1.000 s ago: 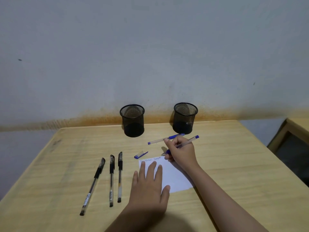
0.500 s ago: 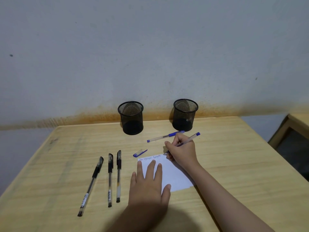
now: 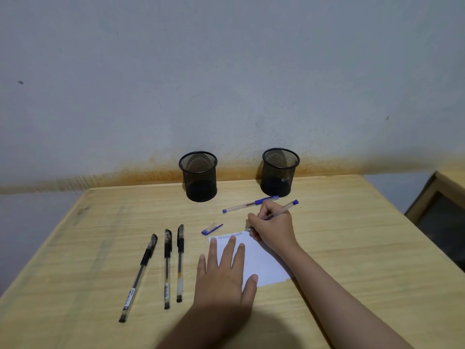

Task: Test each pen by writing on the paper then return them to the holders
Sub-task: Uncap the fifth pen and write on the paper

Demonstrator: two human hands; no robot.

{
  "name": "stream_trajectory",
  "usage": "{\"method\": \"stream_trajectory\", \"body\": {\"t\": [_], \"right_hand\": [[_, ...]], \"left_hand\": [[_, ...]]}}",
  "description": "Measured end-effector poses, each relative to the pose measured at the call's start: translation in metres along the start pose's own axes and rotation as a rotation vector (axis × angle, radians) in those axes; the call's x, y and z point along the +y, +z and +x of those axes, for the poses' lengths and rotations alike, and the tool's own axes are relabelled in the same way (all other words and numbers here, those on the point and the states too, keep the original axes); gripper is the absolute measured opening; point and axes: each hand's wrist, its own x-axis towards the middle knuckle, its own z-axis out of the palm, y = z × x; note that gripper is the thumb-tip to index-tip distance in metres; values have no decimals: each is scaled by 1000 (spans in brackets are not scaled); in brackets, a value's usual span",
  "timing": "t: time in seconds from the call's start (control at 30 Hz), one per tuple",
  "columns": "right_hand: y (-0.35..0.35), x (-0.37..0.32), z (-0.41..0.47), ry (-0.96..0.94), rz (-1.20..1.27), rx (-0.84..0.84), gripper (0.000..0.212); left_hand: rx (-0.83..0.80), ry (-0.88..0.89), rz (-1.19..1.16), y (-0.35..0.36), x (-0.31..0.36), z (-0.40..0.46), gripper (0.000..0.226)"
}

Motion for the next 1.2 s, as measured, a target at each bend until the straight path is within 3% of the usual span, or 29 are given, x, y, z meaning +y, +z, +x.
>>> {"method": "stream_trajectory", "body": {"t": [0.27, 0.57, 0.83, 1.03, 1.2], "right_hand": [[-2, -3, -2, 8, 10, -32, 28], [-2, -2, -2, 9, 25, 3, 27], [0, -1, -1, -1, 10, 39, 26], [0, -1, 0, 11, 34, 30, 27], [-1, 1, 1, 15, 44, 33, 22]], "left_hand": [[5, 2, -10, 0, -1, 0, 74], [-7, -6, 0, 0, -1, 1, 67], [-15, -9, 5, -2, 0, 0, 76], [-25, -11, 17, -3, 0, 0, 66], [-41, -12, 17, -4, 1, 0, 74]]}}
